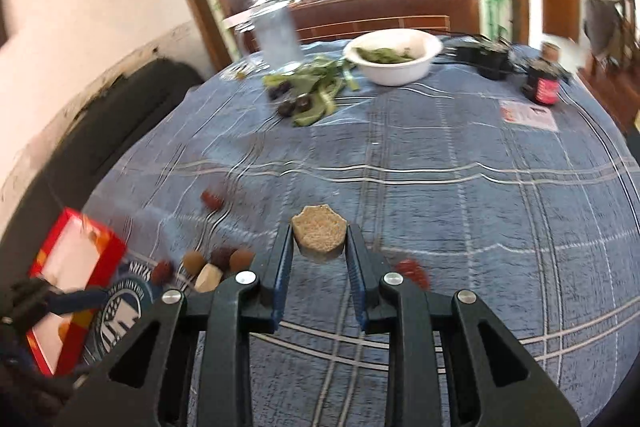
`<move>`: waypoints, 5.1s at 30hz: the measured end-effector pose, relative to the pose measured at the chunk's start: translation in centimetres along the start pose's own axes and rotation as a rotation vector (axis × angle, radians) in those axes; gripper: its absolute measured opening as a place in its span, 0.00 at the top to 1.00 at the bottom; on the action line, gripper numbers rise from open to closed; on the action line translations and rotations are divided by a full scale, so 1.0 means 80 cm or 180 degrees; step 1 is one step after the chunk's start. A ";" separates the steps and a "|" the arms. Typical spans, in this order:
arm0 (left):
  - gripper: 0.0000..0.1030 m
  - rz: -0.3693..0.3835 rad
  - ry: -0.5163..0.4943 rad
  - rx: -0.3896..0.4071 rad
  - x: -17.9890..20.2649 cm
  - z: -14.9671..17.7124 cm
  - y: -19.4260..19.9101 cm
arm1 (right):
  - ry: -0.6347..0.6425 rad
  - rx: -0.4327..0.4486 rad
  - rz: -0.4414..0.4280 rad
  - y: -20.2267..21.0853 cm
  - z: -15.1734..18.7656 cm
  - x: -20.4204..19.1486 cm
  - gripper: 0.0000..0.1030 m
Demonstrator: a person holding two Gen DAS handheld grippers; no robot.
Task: Organize fruits
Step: 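Grasp a tan pastry cake with the right gripper while the left gripper grasps another, then carry both pastry cakes over the red tray and open both grippers, then move both grippers back over the table toward the red dates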
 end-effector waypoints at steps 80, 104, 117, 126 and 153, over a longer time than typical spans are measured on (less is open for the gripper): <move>0.79 -0.0038 0.0484 0.1250 -0.097 0.069 0.168 | 0.0217 0.0384 0.0274 0.015 0.001 -0.013 0.73; 0.79 -0.0832 0.1326 0.1308 -0.304 0.163 0.199 | 0.1367 0.0016 -0.1030 -0.003 0.041 -0.375 0.72; 0.78 -0.0884 0.1477 0.0982 -0.345 0.169 0.157 | 0.1562 -0.0554 -0.0982 -0.075 0.073 -0.439 0.72; 0.34 -0.1004 0.1503 0.1007 -0.342 0.170 0.163 | 0.1575 -0.0603 -0.1047 -0.065 0.073 -0.444 0.70; 0.26 0.0000 -0.0132 0.1108 -0.041 0.085 0.166 | 0.0176 0.0548 0.0290 0.144 0.042 -0.099 0.43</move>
Point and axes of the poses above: each gripper's, at about its wrist camera, not at the fingertips, and y roughly against the way its jaws point, x to its right, z to its underside, the point moved 4 cm from there along -y, roughly the way its jaws point, and after that the axes turned 9 degrees about y, right-handed, at the moved point
